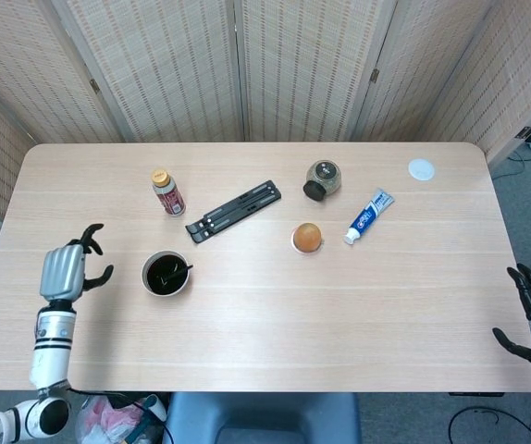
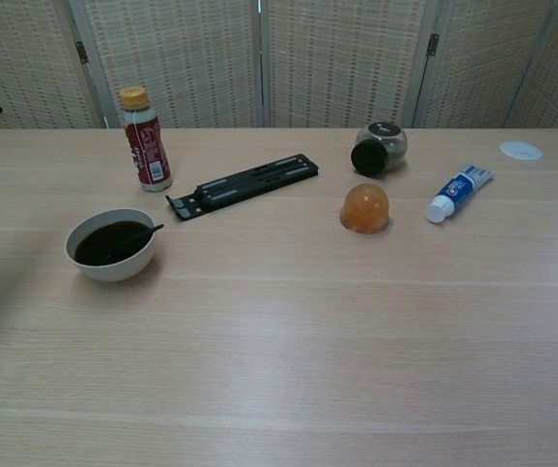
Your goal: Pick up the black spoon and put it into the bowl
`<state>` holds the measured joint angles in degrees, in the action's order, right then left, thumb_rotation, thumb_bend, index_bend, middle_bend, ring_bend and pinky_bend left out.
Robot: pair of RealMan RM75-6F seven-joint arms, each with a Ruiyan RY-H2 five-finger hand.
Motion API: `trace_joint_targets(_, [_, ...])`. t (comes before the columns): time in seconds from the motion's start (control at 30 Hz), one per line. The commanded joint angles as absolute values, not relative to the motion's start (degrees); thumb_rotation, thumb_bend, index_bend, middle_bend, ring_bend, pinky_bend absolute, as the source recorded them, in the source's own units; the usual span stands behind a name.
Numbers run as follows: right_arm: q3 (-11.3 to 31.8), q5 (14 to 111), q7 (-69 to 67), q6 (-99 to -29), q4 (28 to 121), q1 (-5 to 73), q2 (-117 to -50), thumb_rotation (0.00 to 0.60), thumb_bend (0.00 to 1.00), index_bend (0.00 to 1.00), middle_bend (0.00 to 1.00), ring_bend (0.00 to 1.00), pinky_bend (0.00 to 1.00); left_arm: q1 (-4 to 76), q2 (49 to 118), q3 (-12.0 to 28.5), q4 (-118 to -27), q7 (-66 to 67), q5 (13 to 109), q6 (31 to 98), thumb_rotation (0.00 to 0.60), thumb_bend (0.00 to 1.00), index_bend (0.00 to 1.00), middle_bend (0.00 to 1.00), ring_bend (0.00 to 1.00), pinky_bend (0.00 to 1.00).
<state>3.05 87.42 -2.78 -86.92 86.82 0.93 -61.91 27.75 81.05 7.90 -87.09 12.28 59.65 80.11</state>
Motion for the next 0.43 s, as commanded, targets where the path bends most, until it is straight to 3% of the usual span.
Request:
trace_joint_targets(0.03, [3.0, 87.9, -2.8, -86.5, 86.5, 1.5, -62.1, 0.6, 0.15, 0.0, 0.05, 0.02, 0.04, 24.3, 79.5, 5.3, -87.7, 13.4, 62.9, 83.3, 0.6, 0.28, 0.21, 0.4, 0.32, 0.47])
trace_joint_targets(0.2, [3.0, 88.6, -2.6, -85.3, 86.1, 2.7, -62.4, 0.6, 0.15, 0.0, 0.03, 0.02, 0.03, 20.2, 77.4, 2.4, -89.8, 14.5, 67.4, 87.4, 0.6, 0.25, 0.19, 0.32, 0.24, 0.35])
trace_joint_targets(0.43, [2.8, 89.0, -2.6, -84.4, 86.4, 3.5, -62.6, 0.6, 0.15, 0.0, 0.03, 0.02, 0.03, 15.5, 76.8, -0.1, -90.5, 16.1, 74.4, 93.7, 0.6, 0.24, 0.18, 0.27, 0.2, 0.3])
